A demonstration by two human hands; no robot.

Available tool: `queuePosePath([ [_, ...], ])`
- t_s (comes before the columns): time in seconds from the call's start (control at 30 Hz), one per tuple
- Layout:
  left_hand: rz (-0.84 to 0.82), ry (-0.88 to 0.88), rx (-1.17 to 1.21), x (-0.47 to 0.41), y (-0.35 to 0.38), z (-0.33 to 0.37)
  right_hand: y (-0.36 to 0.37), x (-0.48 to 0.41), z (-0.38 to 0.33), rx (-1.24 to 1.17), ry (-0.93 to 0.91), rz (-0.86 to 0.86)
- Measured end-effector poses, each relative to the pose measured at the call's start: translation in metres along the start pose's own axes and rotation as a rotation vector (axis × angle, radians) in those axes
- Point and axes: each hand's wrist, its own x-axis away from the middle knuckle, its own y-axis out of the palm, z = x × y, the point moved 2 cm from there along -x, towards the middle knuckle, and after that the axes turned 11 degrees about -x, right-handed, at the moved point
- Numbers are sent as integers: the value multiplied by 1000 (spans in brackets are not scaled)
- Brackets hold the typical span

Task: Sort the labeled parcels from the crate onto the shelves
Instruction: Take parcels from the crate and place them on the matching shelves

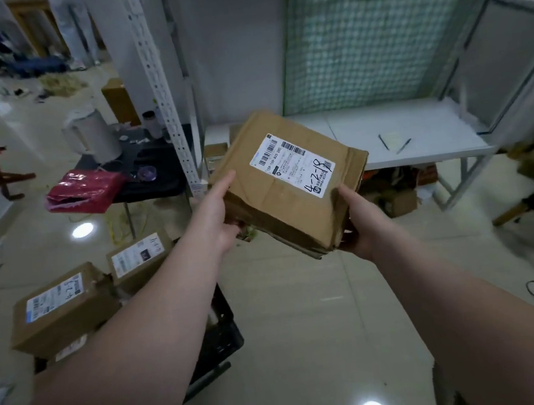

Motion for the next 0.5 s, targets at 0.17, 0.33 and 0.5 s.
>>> queuePosePath([
  [0.17, -217, -96, -126, 24, 91, -22, -48, 6, -35, -116, -29, -54],
  [0.33, -241, -55, -268, 28, 140, -27, -91, 0, -58, -157, -60, -42],
  [0.5, -247, -25, -348, 24, 155, -20, -130, -16, -86, -107, -134, 146],
])
